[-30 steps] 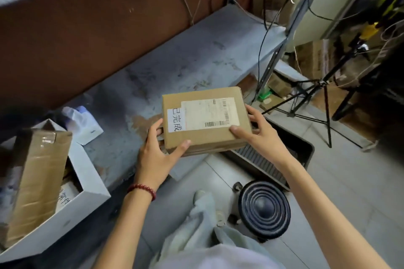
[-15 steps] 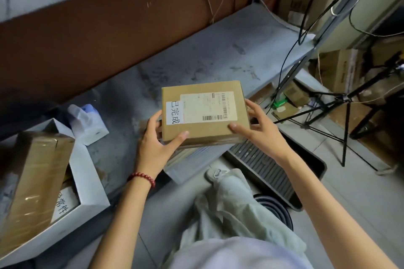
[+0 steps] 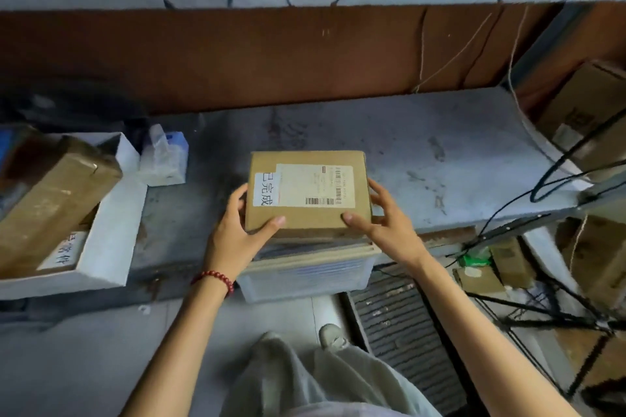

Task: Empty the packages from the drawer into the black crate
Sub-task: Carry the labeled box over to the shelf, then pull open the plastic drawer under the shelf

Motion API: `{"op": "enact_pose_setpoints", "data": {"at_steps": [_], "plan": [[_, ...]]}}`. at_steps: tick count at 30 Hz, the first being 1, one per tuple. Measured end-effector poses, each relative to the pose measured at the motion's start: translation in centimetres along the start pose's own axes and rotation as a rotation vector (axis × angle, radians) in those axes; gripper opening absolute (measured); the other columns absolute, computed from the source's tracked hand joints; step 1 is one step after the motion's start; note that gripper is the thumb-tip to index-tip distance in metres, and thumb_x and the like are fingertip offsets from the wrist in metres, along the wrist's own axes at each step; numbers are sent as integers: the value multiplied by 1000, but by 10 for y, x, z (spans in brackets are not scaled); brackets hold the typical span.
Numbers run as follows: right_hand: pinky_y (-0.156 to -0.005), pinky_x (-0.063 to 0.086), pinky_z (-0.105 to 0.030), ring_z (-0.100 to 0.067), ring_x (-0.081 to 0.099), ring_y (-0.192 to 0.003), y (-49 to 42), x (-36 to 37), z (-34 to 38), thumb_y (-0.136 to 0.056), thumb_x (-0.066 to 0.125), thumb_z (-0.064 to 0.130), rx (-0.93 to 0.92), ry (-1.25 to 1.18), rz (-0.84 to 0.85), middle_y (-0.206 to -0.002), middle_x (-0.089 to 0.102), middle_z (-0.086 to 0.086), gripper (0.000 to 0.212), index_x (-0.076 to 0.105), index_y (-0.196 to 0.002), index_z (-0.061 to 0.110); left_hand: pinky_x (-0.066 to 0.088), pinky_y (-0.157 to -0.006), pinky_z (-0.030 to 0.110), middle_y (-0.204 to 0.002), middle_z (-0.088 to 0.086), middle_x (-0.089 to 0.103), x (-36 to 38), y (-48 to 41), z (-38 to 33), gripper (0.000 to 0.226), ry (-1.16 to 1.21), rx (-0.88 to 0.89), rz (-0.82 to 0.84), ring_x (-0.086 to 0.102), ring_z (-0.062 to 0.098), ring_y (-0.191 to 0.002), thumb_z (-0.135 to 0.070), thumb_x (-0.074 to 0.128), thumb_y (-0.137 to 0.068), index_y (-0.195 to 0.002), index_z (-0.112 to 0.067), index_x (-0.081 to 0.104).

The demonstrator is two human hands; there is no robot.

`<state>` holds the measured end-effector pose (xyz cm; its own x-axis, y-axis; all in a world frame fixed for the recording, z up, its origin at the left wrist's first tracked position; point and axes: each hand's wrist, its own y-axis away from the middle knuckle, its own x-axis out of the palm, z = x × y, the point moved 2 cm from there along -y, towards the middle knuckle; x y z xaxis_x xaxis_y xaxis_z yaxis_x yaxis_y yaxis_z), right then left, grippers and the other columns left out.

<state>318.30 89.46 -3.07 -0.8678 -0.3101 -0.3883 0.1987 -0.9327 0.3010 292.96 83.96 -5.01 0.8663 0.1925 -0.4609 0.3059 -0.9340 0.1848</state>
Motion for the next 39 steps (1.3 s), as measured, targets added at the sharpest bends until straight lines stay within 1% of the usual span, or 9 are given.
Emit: {"op": "enact_pose_setpoints", "data": {"at_steps": [3,7,12,18,21,23,26,30,39], "plan": [[-80,52,-12,-18,58,-117,-28,-11,-23,-84,74,32,5,86,70,-139,45,9,79,28,-148,31,41,-93,30,-137,-2,49,39,-6,11,91,-98,-72,-67,49,19,-122,-61,74,-67,-144,-34,33],[-99,43,-28,-23,51,-128,-62,-9,-55,-82,77,25,61,144,96,-144,49,-2,83,28,-150,23,34,-101,32,-144,10,36,80,-22,23,93,-206,-190,-76,39,27,-130,-47,75,-75,-150,-17,28],[-101,48,-43,-26,54,-122,-85,3,-74,-78,80,26,111,138,-24,-137,53,-9,82,36,-146,17,36,-103,35,-150,7,33,95,-48,27,90,-253,-196,-49,36,26,-135,-46,73,-78,-151,-24,25],[-107,42,-39,-28,47,-129,-77,10,-69,-82,77,20,88,93,-32,-143,46,-11,81,30,-147,14,31,-107,38,-151,9,36,85,-50,21,79,-322,-173,32,35,28,-137,-42,65,-87,-150,-19,24],[-104,42,-40,-26,44,-129,-41,16,-87,-88,69,32,51,269,-86,-143,43,-7,68,33,-143,16,35,-105,44,-146,11,42,74,-15,35,73,-559,-119,-46,36,31,-135,-47,61,-87,-147,-17,31],[-98,44,-40,-26,43,-127,-11,23,-109,-92,58,47,18,599,-37,-140,45,-5,61,36,-140,16,38,-99,45,-141,8,47,71,18,59,64,-677,-50,-64,39,30,-131,-47,59,-88,-142,-18,41],[-100,42,-39,-23,40,-131,17,41,-148,-94,49,52,29,848,161,-142,44,-1,59,35,-143,23,36,-97,39,-137,0,51,73,62,108,57,-839,-83,105,44,24,-127,-49,53,-90,-139,-23,43],[-104,36,-34,-18,37,-135,11,72,-196,-97,41,53,-2,953,291,-146,41,7,55,31,-146,31,33,-99,33,-138,-6,51,83,77,177,51,-939,-187,207,44,19,-127,-48,46,-93,-140,-29,41],[-100,40,-31,-16,45,-130,-67,141,-328,-97,43,51,-159,899,240,-140,51,7,47,44,-139,31,40,-91,34,-122,-6,62,149,17,331,39,-914,-118,26,54,19,-116,-44,53,-91,-127,-27,55]]}}
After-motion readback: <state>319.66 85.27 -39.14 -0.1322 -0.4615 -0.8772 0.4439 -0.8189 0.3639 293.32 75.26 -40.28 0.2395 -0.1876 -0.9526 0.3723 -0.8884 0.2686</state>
